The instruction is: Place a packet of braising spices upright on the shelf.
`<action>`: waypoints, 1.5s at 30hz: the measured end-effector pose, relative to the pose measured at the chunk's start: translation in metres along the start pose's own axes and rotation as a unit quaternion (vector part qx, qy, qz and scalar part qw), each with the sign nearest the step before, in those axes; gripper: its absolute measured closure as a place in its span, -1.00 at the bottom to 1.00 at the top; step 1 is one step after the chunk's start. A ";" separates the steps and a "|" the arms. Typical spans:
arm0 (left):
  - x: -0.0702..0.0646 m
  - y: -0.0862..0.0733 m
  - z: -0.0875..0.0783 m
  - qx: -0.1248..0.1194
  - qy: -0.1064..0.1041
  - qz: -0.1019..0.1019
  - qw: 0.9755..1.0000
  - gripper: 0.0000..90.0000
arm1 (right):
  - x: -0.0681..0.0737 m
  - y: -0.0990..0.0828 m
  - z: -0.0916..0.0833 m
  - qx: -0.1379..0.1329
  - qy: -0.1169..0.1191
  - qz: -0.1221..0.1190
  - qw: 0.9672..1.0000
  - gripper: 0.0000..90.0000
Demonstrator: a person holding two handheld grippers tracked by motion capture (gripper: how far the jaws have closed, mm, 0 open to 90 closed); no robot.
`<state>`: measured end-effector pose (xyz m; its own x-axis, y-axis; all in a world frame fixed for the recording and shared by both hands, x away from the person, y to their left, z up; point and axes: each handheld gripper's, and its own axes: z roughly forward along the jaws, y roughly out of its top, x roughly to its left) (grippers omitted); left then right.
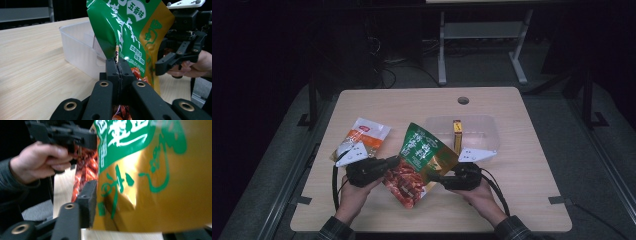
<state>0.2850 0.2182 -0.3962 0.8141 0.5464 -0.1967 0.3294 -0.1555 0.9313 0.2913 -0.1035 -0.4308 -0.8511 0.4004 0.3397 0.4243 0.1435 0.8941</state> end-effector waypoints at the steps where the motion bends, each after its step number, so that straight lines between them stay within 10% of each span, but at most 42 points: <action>1: 0.000 -0.001 0.000 0.000 0.000 -0.003 1.000 0.99 | 0.000 0.000 0.000 -0.003 0.003 0.003 1.000 0.30; 10: 0.000 -0.004 0.002 0.000 -0.005 -0.004 1.000 0.98 | 0.001 0.006 -0.001 -0.019 0.003 0.003 1.000 0.94; 25: 0.001 -0.011 0.001 0.038 0.002 0.029 0.999 0.91 | -0.001 0.025 -0.019 0.026 0.034 -0.032 0.999 0.99; 38: -0.003 -0.025 0.016 0.134 0.010 0.076 0.988 0.02 | 0.004 0.037 -0.049 0.068 0.039 -0.073 0.994 0.99; 45: -0.002 -0.032 0.009 0.158 0.005 0.058 0.986 -0.33 | 0.000 0.034 -0.076 0.070 0.024 -0.076 0.994 0.99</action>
<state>0.2770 0.2147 -0.4281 0.8509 0.5176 -0.0897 0.3676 -0.4648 0.8055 0.2826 -0.1673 -0.3779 -0.9212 0.3213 0.2196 0.3252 0.3257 0.8878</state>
